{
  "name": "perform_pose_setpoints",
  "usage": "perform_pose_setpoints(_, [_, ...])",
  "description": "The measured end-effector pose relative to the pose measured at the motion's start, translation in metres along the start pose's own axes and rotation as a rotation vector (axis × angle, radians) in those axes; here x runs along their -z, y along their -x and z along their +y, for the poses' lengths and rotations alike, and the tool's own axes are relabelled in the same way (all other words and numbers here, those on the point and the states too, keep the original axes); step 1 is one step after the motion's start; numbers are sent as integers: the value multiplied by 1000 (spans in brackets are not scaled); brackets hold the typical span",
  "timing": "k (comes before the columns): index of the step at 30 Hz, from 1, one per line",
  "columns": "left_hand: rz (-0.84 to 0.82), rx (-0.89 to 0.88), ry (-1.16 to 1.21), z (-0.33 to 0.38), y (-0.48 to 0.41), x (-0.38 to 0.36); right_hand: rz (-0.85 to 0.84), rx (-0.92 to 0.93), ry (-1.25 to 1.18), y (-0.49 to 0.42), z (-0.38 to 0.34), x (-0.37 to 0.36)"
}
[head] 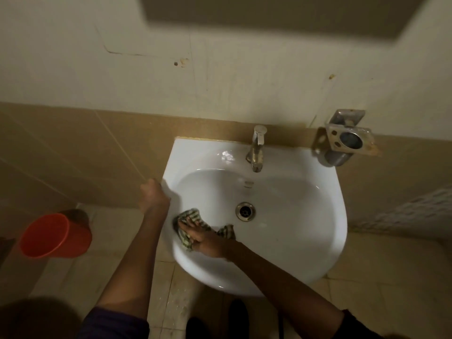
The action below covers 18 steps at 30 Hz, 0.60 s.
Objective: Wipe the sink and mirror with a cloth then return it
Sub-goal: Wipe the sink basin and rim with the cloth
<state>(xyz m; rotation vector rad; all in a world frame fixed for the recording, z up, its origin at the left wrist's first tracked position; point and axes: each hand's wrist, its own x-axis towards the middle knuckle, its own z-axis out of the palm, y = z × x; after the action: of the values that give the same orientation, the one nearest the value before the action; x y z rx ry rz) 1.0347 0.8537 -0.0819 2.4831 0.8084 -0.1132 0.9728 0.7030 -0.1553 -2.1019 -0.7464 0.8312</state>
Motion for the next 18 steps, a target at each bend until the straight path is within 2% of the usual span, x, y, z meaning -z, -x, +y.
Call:
perform_pose_setpoints(3, [50, -11, -75, 1, 8, -3, -82, -83, 87, 44, 5, -1])
perform_pose_setpoints(9, [58, -32, -120, 0, 21, -7, -131, -436, 487, 117, 71, 39])
perform_pose_setpoints(12, [63, -39, -103, -2, 19, -7, 64, -511, 684, 130, 112, 68])
perform_pose_setpoints(15, [51, -56, -101, -6, 16, -8, 213, -609, 738, 122, 150, 80])
perform_pose_setpoints(18, [29, -82, -119, -8, 14, -11, 460, -649, 682, 109, 137, 84])
